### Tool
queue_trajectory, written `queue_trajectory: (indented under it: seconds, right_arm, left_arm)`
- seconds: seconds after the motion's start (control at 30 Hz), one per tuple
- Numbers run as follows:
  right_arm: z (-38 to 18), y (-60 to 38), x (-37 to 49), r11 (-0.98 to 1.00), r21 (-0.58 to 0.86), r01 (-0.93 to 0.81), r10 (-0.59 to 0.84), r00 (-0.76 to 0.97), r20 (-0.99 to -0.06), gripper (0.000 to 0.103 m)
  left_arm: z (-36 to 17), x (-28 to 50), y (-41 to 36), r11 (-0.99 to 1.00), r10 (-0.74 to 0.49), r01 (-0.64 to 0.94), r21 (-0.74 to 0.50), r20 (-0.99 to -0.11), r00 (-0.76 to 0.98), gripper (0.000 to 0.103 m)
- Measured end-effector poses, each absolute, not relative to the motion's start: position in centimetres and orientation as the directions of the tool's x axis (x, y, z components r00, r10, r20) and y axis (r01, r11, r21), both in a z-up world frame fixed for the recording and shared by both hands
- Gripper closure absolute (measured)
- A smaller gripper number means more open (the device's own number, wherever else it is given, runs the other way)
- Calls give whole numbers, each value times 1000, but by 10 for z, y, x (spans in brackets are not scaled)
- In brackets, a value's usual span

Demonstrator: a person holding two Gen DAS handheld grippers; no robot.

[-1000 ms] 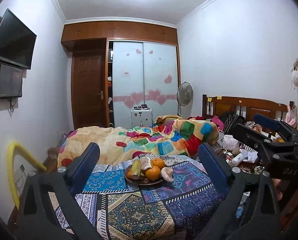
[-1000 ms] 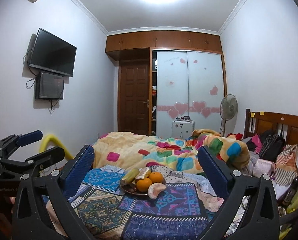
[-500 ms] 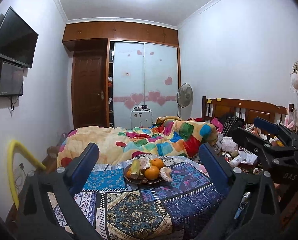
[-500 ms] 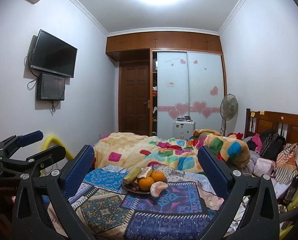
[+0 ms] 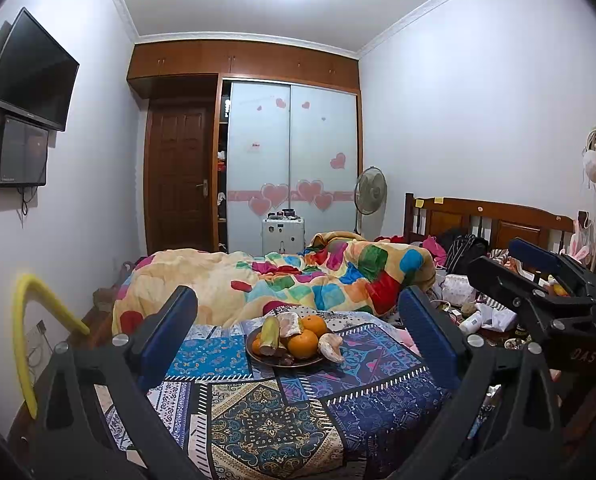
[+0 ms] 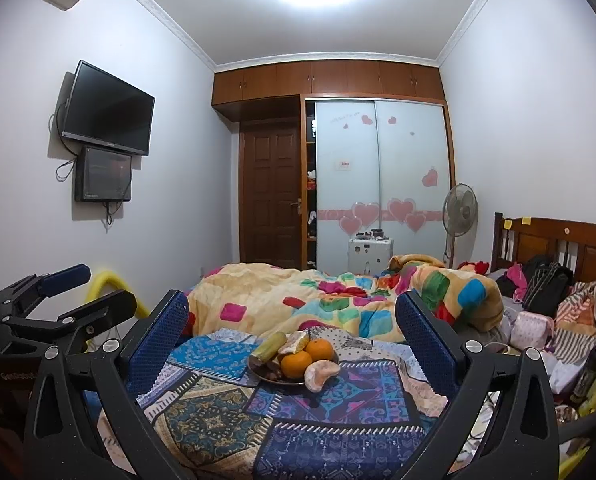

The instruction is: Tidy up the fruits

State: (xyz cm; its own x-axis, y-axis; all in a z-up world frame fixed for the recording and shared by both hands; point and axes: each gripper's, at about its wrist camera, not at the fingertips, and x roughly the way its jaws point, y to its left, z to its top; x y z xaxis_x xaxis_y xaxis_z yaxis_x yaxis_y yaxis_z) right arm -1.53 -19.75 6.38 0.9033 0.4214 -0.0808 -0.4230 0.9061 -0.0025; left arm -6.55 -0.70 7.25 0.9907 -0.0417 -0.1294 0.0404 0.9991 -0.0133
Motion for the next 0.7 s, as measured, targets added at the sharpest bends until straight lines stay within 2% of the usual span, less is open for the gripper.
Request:
queue_trajectory:
  seconds: [0.7]
  right_arm:
    - [66, -193, -18, 907, 4, -422, 420, 904, -81, 0]
  left_arm:
    - [69, -65, -7, 998, -55, 52, -26, -132, 990, 1]
